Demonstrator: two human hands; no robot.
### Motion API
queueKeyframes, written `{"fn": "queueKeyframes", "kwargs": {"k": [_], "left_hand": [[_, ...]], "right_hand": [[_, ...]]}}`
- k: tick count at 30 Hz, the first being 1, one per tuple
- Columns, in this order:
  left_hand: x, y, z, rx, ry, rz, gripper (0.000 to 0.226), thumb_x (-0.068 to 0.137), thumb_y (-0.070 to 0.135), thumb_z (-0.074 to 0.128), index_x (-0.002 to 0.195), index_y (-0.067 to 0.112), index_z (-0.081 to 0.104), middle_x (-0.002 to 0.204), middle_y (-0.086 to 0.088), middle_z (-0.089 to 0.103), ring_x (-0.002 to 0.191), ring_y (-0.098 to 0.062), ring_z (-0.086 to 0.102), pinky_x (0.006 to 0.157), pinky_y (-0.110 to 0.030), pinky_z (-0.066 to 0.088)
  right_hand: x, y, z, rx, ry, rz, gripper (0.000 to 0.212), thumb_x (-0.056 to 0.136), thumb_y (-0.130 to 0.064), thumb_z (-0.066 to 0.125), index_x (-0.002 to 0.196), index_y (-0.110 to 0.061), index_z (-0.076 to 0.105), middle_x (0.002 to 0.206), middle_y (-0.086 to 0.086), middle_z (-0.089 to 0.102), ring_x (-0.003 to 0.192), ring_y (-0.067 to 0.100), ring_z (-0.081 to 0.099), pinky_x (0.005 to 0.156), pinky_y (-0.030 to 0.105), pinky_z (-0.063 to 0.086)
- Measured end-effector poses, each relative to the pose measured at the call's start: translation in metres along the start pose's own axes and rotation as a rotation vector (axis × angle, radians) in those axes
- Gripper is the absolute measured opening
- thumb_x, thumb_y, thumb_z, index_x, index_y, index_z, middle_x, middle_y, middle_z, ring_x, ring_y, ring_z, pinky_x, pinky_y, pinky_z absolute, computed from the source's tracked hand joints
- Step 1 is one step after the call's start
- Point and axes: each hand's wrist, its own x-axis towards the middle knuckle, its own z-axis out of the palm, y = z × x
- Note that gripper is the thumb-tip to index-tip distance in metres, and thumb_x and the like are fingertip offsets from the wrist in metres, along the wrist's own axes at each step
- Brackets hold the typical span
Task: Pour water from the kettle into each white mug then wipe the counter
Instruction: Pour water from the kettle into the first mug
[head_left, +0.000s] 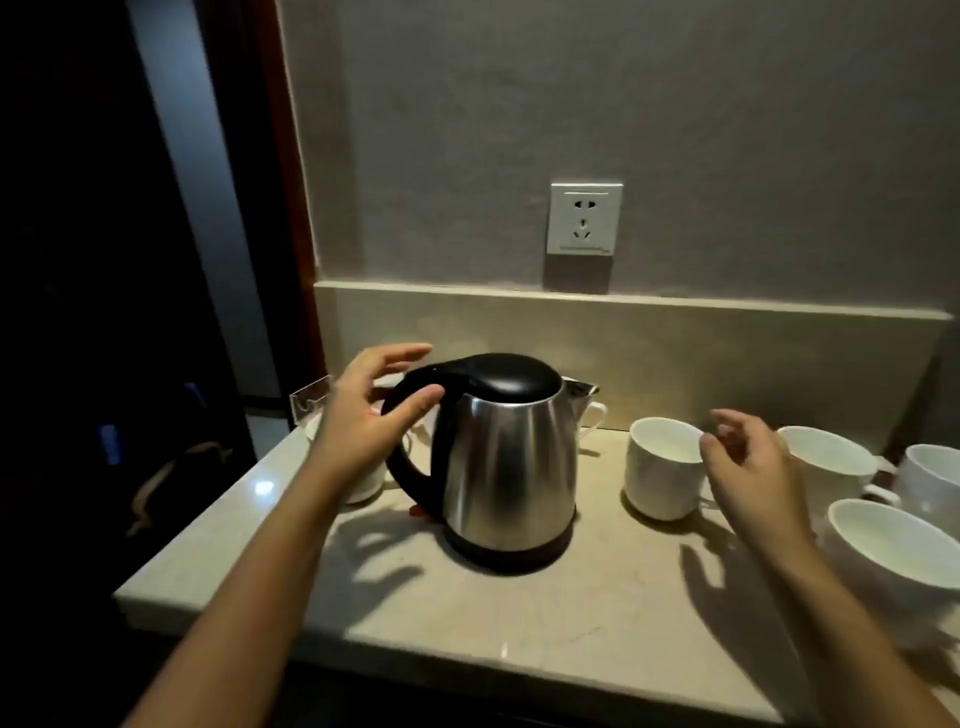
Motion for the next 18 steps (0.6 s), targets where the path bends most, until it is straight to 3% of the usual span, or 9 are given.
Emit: {"fn": "queueKeyframes", "kwargs": {"k": [4, 7, 10, 14, 16, 18], "left_hand": [[-0.001, 0.002, 0.018, -0.042, -0.015, -0.134, 0.037, 0.078, 0.045, 0.072, 0.112, 0.032, 0.066, 0.110, 0.014, 0.067, 0.104, -0.001, 0.062, 0.087, -0.019, 0.050], [0.005, -0.005, 0.021, -0.130, 0.078, -0.182, 0.046, 0.070, 0.055, 0.070, 0.105, 0.025, 0.070, 0.100, 0.005, 0.072, 0.097, -0.015, 0.068, 0.082, -0.029, 0.054], [0.009, -0.011, 0.022, -0.164, 0.094, -0.217, 0.039, 0.069, 0.056, 0.070, 0.090, 0.023, 0.071, 0.078, 0.002, 0.072, 0.072, -0.022, 0.070, 0.061, -0.030, 0.055], [0.010, -0.023, 0.025, -0.155, 0.098, -0.221, 0.050, 0.072, 0.061, 0.069, 0.086, 0.013, 0.070, 0.059, 0.004, 0.064, 0.050, -0.015, 0.060, 0.046, -0.028, 0.046], [0.010, -0.026, 0.025, -0.164, 0.114, -0.182, 0.040, 0.072, 0.055, 0.071, 0.086, 0.018, 0.071, 0.060, 0.008, 0.066, 0.048, -0.007, 0.058, 0.044, -0.023, 0.044], [0.010, -0.029, 0.024, -0.199, 0.101, -0.144, 0.029, 0.071, 0.045, 0.075, 0.094, 0.027, 0.073, 0.075, 0.012, 0.073, 0.064, -0.004, 0.066, 0.051, -0.016, 0.046]], "right_hand": [[-0.004, 0.012, 0.007, -0.070, -0.031, 0.045, 0.036, 0.091, -0.023, 0.051, 0.126, -0.018, 0.054, 0.124, 0.016, 0.056, 0.105, 0.030, 0.057, 0.090, 0.044, 0.045], [-0.006, 0.018, 0.013, 0.106, -0.068, 0.202, 0.030, 0.093, -0.030, 0.051, 0.122, -0.022, 0.054, 0.125, 0.011, 0.056, 0.106, 0.030, 0.057, 0.086, 0.050, 0.051], [-0.005, 0.019, 0.013, 0.388, -0.019, 0.432, 0.027, 0.092, -0.031, 0.054, 0.116, -0.017, 0.051, 0.109, 0.013, 0.059, 0.080, 0.030, 0.060, 0.062, 0.046, 0.055], [-0.003, 0.022, 0.012, 0.521, -0.025, 0.566, 0.023, 0.093, -0.032, 0.052, 0.102, -0.011, 0.055, 0.076, 0.008, 0.053, 0.053, 0.026, 0.055, 0.054, 0.047, 0.053], [-0.002, 0.023, 0.013, 0.551, -0.031, 0.568, 0.018, 0.094, -0.032, 0.051, 0.090, -0.015, 0.057, 0.070, 0.006, 0.051, 0.044, 0.021, 0.055, 0.047, 0.043, 0.053], [-0.001, 0.024, 0.014, 0.588, -0.029, 0.564, 0.020, 0.095, -0.030, 0.050, 0.081, -0.018, 0.054, 0.065, 0.005, 0.047, 0.039, 0.015, 0.052, 0.045, 0.037, 0.052]]}}
